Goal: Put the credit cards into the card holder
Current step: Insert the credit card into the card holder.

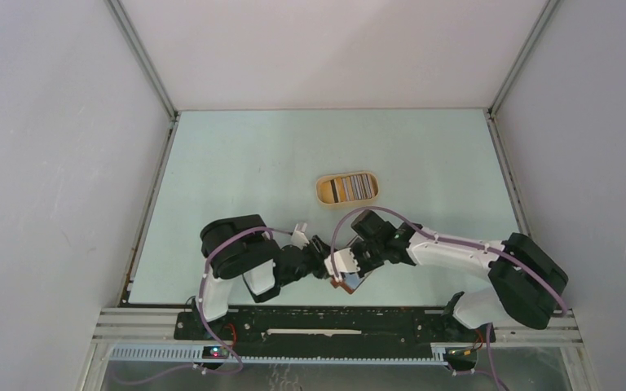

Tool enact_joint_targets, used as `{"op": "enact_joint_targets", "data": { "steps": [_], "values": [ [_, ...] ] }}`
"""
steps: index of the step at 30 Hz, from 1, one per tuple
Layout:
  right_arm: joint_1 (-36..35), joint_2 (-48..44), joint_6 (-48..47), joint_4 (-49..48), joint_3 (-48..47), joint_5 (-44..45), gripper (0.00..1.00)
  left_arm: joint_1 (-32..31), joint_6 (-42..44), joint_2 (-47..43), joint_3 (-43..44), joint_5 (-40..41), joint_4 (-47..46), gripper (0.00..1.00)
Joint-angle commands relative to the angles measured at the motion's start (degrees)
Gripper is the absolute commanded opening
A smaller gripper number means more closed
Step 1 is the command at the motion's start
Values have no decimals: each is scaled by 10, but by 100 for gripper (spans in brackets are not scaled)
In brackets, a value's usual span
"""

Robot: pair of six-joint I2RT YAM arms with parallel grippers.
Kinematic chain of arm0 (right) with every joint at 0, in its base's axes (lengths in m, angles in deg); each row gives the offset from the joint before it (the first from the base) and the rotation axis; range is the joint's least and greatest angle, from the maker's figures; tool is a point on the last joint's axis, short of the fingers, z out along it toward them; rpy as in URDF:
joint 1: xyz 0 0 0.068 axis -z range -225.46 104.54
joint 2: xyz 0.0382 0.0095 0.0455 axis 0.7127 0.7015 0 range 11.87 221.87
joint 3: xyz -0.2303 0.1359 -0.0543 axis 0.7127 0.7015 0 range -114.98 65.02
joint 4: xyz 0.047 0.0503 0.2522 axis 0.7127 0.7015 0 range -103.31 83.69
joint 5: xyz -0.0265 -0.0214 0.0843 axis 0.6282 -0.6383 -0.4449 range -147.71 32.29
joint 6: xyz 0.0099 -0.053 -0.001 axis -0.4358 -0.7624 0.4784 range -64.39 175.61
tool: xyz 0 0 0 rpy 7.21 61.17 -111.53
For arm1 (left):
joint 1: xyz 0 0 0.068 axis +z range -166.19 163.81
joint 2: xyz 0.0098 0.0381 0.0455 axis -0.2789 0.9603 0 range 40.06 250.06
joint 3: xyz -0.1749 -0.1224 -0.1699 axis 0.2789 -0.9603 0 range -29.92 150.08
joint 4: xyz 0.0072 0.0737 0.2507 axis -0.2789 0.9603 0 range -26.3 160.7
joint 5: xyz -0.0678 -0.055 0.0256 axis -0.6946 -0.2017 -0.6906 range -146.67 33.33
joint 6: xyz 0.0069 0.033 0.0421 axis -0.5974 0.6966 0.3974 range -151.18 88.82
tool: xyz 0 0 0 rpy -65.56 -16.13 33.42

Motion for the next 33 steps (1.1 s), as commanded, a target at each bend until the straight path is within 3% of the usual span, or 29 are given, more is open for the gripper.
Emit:
{"op": "enact_joint_targets", "data": {
  "steps": [1,5,9,14,17,20,23,28,33],
  "values": [
    [22,-33,-6,24,-1,-12,12,3,29,4,4,6,21,47],
    [38,-60,-7,91,-24,-122,21,4,40,-12,-1,6,16,48],
    [59,-77,-5,123,-46,-166,27,4,67,-53,-10,6,17,49],
    [129,-94,29,140,-69,-233,27,4,117,-121,-29,8,28,49],
    [165,-106,-4,177,-69,-273,28,5,161,-169,-43,16,51,49],
    [169,-109,-75,218,-58,-283,31,7,216,-238,-56,26,116,49],
    [166,-109,-153,241,-41,-284,31,9,294,-337,-46,44,248,49],
    [154,-110,-131,214,-36,-267,31,9,391,-493,-13,96,466,52],
    [153,-106,-121,202,-35,-257,30,9,436,-580,-15,128,533,53]
  ]
}}
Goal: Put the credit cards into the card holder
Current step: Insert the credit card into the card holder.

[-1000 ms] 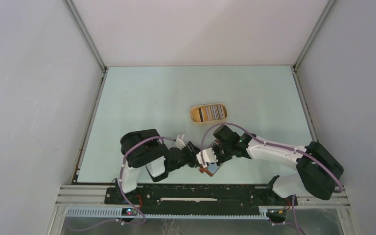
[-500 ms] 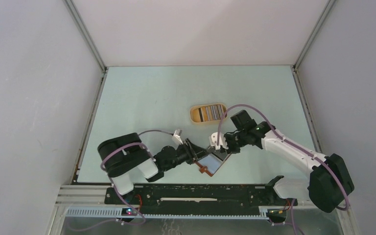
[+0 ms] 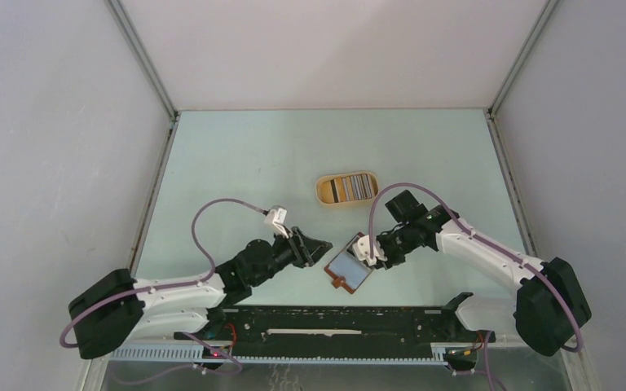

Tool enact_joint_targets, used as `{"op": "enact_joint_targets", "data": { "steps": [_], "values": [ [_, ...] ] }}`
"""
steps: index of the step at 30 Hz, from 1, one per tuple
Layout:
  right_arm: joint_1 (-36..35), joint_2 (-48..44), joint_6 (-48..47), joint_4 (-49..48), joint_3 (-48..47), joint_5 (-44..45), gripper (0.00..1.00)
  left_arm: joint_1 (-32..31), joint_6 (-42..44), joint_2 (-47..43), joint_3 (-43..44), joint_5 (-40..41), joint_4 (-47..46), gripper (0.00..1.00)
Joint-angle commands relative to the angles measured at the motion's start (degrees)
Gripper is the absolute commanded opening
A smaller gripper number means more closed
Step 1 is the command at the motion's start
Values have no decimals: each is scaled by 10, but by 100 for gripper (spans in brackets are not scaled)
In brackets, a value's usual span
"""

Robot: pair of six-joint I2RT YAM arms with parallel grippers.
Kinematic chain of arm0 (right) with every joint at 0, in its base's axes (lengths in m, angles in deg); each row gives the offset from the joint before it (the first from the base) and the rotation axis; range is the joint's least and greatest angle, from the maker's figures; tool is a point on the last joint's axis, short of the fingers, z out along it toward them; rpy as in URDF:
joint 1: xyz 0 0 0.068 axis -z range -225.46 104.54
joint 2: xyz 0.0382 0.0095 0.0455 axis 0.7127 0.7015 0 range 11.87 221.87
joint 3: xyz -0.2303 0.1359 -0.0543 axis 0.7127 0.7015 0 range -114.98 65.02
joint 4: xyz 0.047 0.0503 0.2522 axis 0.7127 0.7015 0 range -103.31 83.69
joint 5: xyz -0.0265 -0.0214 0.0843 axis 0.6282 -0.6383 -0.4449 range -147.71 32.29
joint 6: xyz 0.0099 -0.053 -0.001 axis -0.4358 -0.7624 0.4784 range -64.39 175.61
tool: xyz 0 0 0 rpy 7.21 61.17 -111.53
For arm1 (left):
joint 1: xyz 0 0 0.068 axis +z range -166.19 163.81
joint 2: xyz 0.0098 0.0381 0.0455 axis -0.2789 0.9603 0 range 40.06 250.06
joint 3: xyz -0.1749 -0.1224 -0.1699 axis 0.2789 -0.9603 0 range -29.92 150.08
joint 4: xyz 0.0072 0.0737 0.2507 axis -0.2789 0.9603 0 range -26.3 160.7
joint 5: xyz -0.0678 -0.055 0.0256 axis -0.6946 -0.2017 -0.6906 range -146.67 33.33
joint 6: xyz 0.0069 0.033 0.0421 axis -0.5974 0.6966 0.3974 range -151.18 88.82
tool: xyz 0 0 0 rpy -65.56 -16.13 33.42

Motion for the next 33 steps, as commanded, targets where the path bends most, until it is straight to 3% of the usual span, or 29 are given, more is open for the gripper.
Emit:
{"op": "enact_joint_targets", "data": {
  "steps": [1,7,13,14,20,25,33],
  "values": [
    [-5,-5,-12,-11,3,2,31,3,87,-58,26,54,116,53],
    [-21,7,-51,-3,17,26,32,5,135,-136,28,105,168,63],
    [-21,19,-45,-12,16,55,31,10,159,-182,8,147,161,98],
    [-14,15,-41,-16,16,53,31,12,158,-183,1,144,150,100],
    [60,1,10,-41,11,16,34,21,153,-127,-16,39,23,100],
    [128,37,90,-54,-16,-25,34,22,135,-60,9,-10,-24,97],
    [161,124,234,-63,-72,3,38,22,65,48,22,-57,-96,72]
  ]
}}
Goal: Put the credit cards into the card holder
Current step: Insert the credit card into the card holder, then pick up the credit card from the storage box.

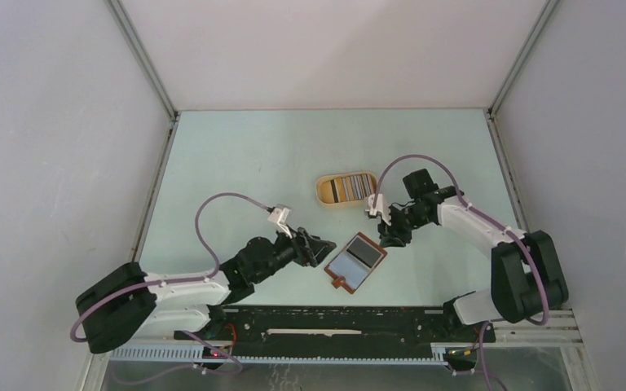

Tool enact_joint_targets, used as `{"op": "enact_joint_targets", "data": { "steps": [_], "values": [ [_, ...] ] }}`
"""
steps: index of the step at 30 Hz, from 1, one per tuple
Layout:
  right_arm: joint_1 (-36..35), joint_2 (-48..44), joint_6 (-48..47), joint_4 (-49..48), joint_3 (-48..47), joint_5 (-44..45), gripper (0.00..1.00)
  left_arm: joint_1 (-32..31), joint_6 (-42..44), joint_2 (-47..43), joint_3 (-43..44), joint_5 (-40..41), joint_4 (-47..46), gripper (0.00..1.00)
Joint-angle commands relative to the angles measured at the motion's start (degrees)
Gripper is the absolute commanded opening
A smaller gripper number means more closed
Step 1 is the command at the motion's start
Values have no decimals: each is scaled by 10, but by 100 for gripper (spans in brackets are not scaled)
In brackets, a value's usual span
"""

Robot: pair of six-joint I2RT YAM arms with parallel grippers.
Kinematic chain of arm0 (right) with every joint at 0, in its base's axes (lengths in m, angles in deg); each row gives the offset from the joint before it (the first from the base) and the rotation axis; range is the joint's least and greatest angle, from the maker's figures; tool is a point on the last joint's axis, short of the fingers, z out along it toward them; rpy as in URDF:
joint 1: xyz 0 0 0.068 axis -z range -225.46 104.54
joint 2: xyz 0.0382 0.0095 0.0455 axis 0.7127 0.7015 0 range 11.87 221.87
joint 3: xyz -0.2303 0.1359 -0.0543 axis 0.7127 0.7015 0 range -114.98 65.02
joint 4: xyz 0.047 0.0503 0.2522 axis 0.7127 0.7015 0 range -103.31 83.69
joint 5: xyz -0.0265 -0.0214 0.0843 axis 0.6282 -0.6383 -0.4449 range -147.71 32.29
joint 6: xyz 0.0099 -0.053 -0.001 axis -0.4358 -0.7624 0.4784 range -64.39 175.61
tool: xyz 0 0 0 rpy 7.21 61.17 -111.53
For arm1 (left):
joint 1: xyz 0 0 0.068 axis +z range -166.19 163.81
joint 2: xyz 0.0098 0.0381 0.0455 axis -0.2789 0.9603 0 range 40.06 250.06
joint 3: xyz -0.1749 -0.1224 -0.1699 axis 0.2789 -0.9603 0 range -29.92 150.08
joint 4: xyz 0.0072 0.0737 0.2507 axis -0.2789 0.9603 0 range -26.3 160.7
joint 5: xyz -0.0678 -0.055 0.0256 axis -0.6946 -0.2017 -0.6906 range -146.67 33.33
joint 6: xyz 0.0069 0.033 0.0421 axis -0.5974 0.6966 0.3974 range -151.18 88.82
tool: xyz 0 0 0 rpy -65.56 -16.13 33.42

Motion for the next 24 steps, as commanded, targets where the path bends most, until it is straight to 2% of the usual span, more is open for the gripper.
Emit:
{"op": "enact_joint_targets", "data": {
  "steps": [1,6,9,12,14,16,20,24],
  "values": [
    [7,41,100,-9,-44,5,38,2,-48,61,26,-41,-75,70],
    [9,94,133,9,-69,20,38,2,-53,128,48,-53,-91,55],
    [10,118,139,12,-73,30,38,2,-44,142,67,-51,-59,46],
    [10,145,149,21,-85,41,38,2,-35,156,84,-55,-25,34],
    [8,158,151,29,-90,49,37,3,-39,164,86,-58,-17,20],
    [6,164,150,31,-91,55,37,2,-48,172,84,-95,-17,14],
    [-3,170,142,42,-91,58,35,0,-72,173,65,-128,-17,10],
    [-23,175,123,65,-92,50,35,-12,-83,133,37,-111,14,10]
  ]
}}
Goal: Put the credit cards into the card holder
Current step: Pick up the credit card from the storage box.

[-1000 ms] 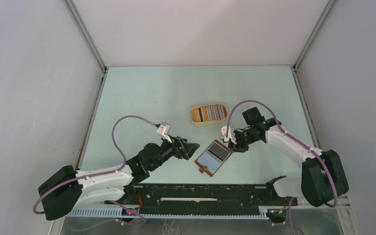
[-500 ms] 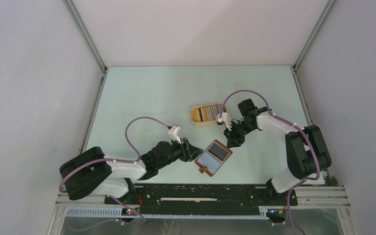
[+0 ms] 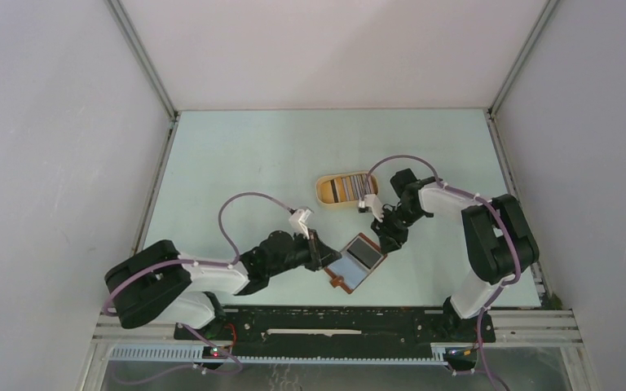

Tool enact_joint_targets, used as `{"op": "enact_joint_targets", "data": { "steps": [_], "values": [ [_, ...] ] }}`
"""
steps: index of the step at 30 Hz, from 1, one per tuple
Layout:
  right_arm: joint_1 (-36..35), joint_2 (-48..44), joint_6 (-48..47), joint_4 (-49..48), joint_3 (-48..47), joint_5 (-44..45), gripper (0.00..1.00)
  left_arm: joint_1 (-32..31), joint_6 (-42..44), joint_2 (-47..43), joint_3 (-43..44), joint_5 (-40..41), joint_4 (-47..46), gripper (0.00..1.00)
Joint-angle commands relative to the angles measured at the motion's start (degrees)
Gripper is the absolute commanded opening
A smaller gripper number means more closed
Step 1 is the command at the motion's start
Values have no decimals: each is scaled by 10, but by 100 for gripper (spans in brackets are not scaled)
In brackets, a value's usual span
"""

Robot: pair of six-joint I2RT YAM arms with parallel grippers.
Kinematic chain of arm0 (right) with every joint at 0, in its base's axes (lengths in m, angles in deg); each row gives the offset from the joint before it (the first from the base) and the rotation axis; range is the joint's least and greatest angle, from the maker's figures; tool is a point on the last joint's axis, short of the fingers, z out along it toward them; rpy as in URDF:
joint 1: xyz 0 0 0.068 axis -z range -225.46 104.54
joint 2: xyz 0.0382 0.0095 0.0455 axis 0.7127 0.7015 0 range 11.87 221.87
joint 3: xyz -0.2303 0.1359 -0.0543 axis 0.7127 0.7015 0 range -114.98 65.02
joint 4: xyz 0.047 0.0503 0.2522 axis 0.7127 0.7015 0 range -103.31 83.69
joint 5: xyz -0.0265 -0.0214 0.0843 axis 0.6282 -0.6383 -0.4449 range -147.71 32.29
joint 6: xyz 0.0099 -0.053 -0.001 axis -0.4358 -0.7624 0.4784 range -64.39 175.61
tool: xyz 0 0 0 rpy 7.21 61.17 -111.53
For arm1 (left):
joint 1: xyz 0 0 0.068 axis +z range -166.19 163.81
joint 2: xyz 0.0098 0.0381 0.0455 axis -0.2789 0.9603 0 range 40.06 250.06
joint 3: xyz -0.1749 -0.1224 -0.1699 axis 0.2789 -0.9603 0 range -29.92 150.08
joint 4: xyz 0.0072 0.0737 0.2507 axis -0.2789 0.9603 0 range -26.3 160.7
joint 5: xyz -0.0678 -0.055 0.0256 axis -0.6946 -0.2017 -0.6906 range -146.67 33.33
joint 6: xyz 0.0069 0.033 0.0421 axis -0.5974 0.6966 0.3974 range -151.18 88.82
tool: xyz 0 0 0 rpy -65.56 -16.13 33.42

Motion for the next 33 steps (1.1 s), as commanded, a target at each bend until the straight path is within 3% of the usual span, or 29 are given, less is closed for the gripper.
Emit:
{"op": "enact_joint_targets", "data": {
  "steps": [1,5,10,16,21,25,29,33],
  "values": [
    [-25,5,-16,35,-21,-5,35,-15,-20,-52,-28,1,40,10],
    [-50,15,-16,47,-27,-8,35,-32,-35,-98,-34,38,129,12],
    [-81,21,-13,49,-29,-8,36,-38,-70,-149,-67,103,177,16],
    [-89,0,1,56,-40,-20,36,-38,-35,-205,-61,132,215,21],
    [-51,-43,-8,61,-39,-50,37,-37,19,-246,-61,136,154,28],
    [1,-68,-26,72,-39,-145,38,-36,57,-249,-54,136,94,38],
    [36,-63,-24,75,-40,-208,38,-30,70,-208,-38,119,43,48],
    [68,-44,-21,89,-40,-260,38,-11,52,-144,-25,83,-9,49]
  ]
}}
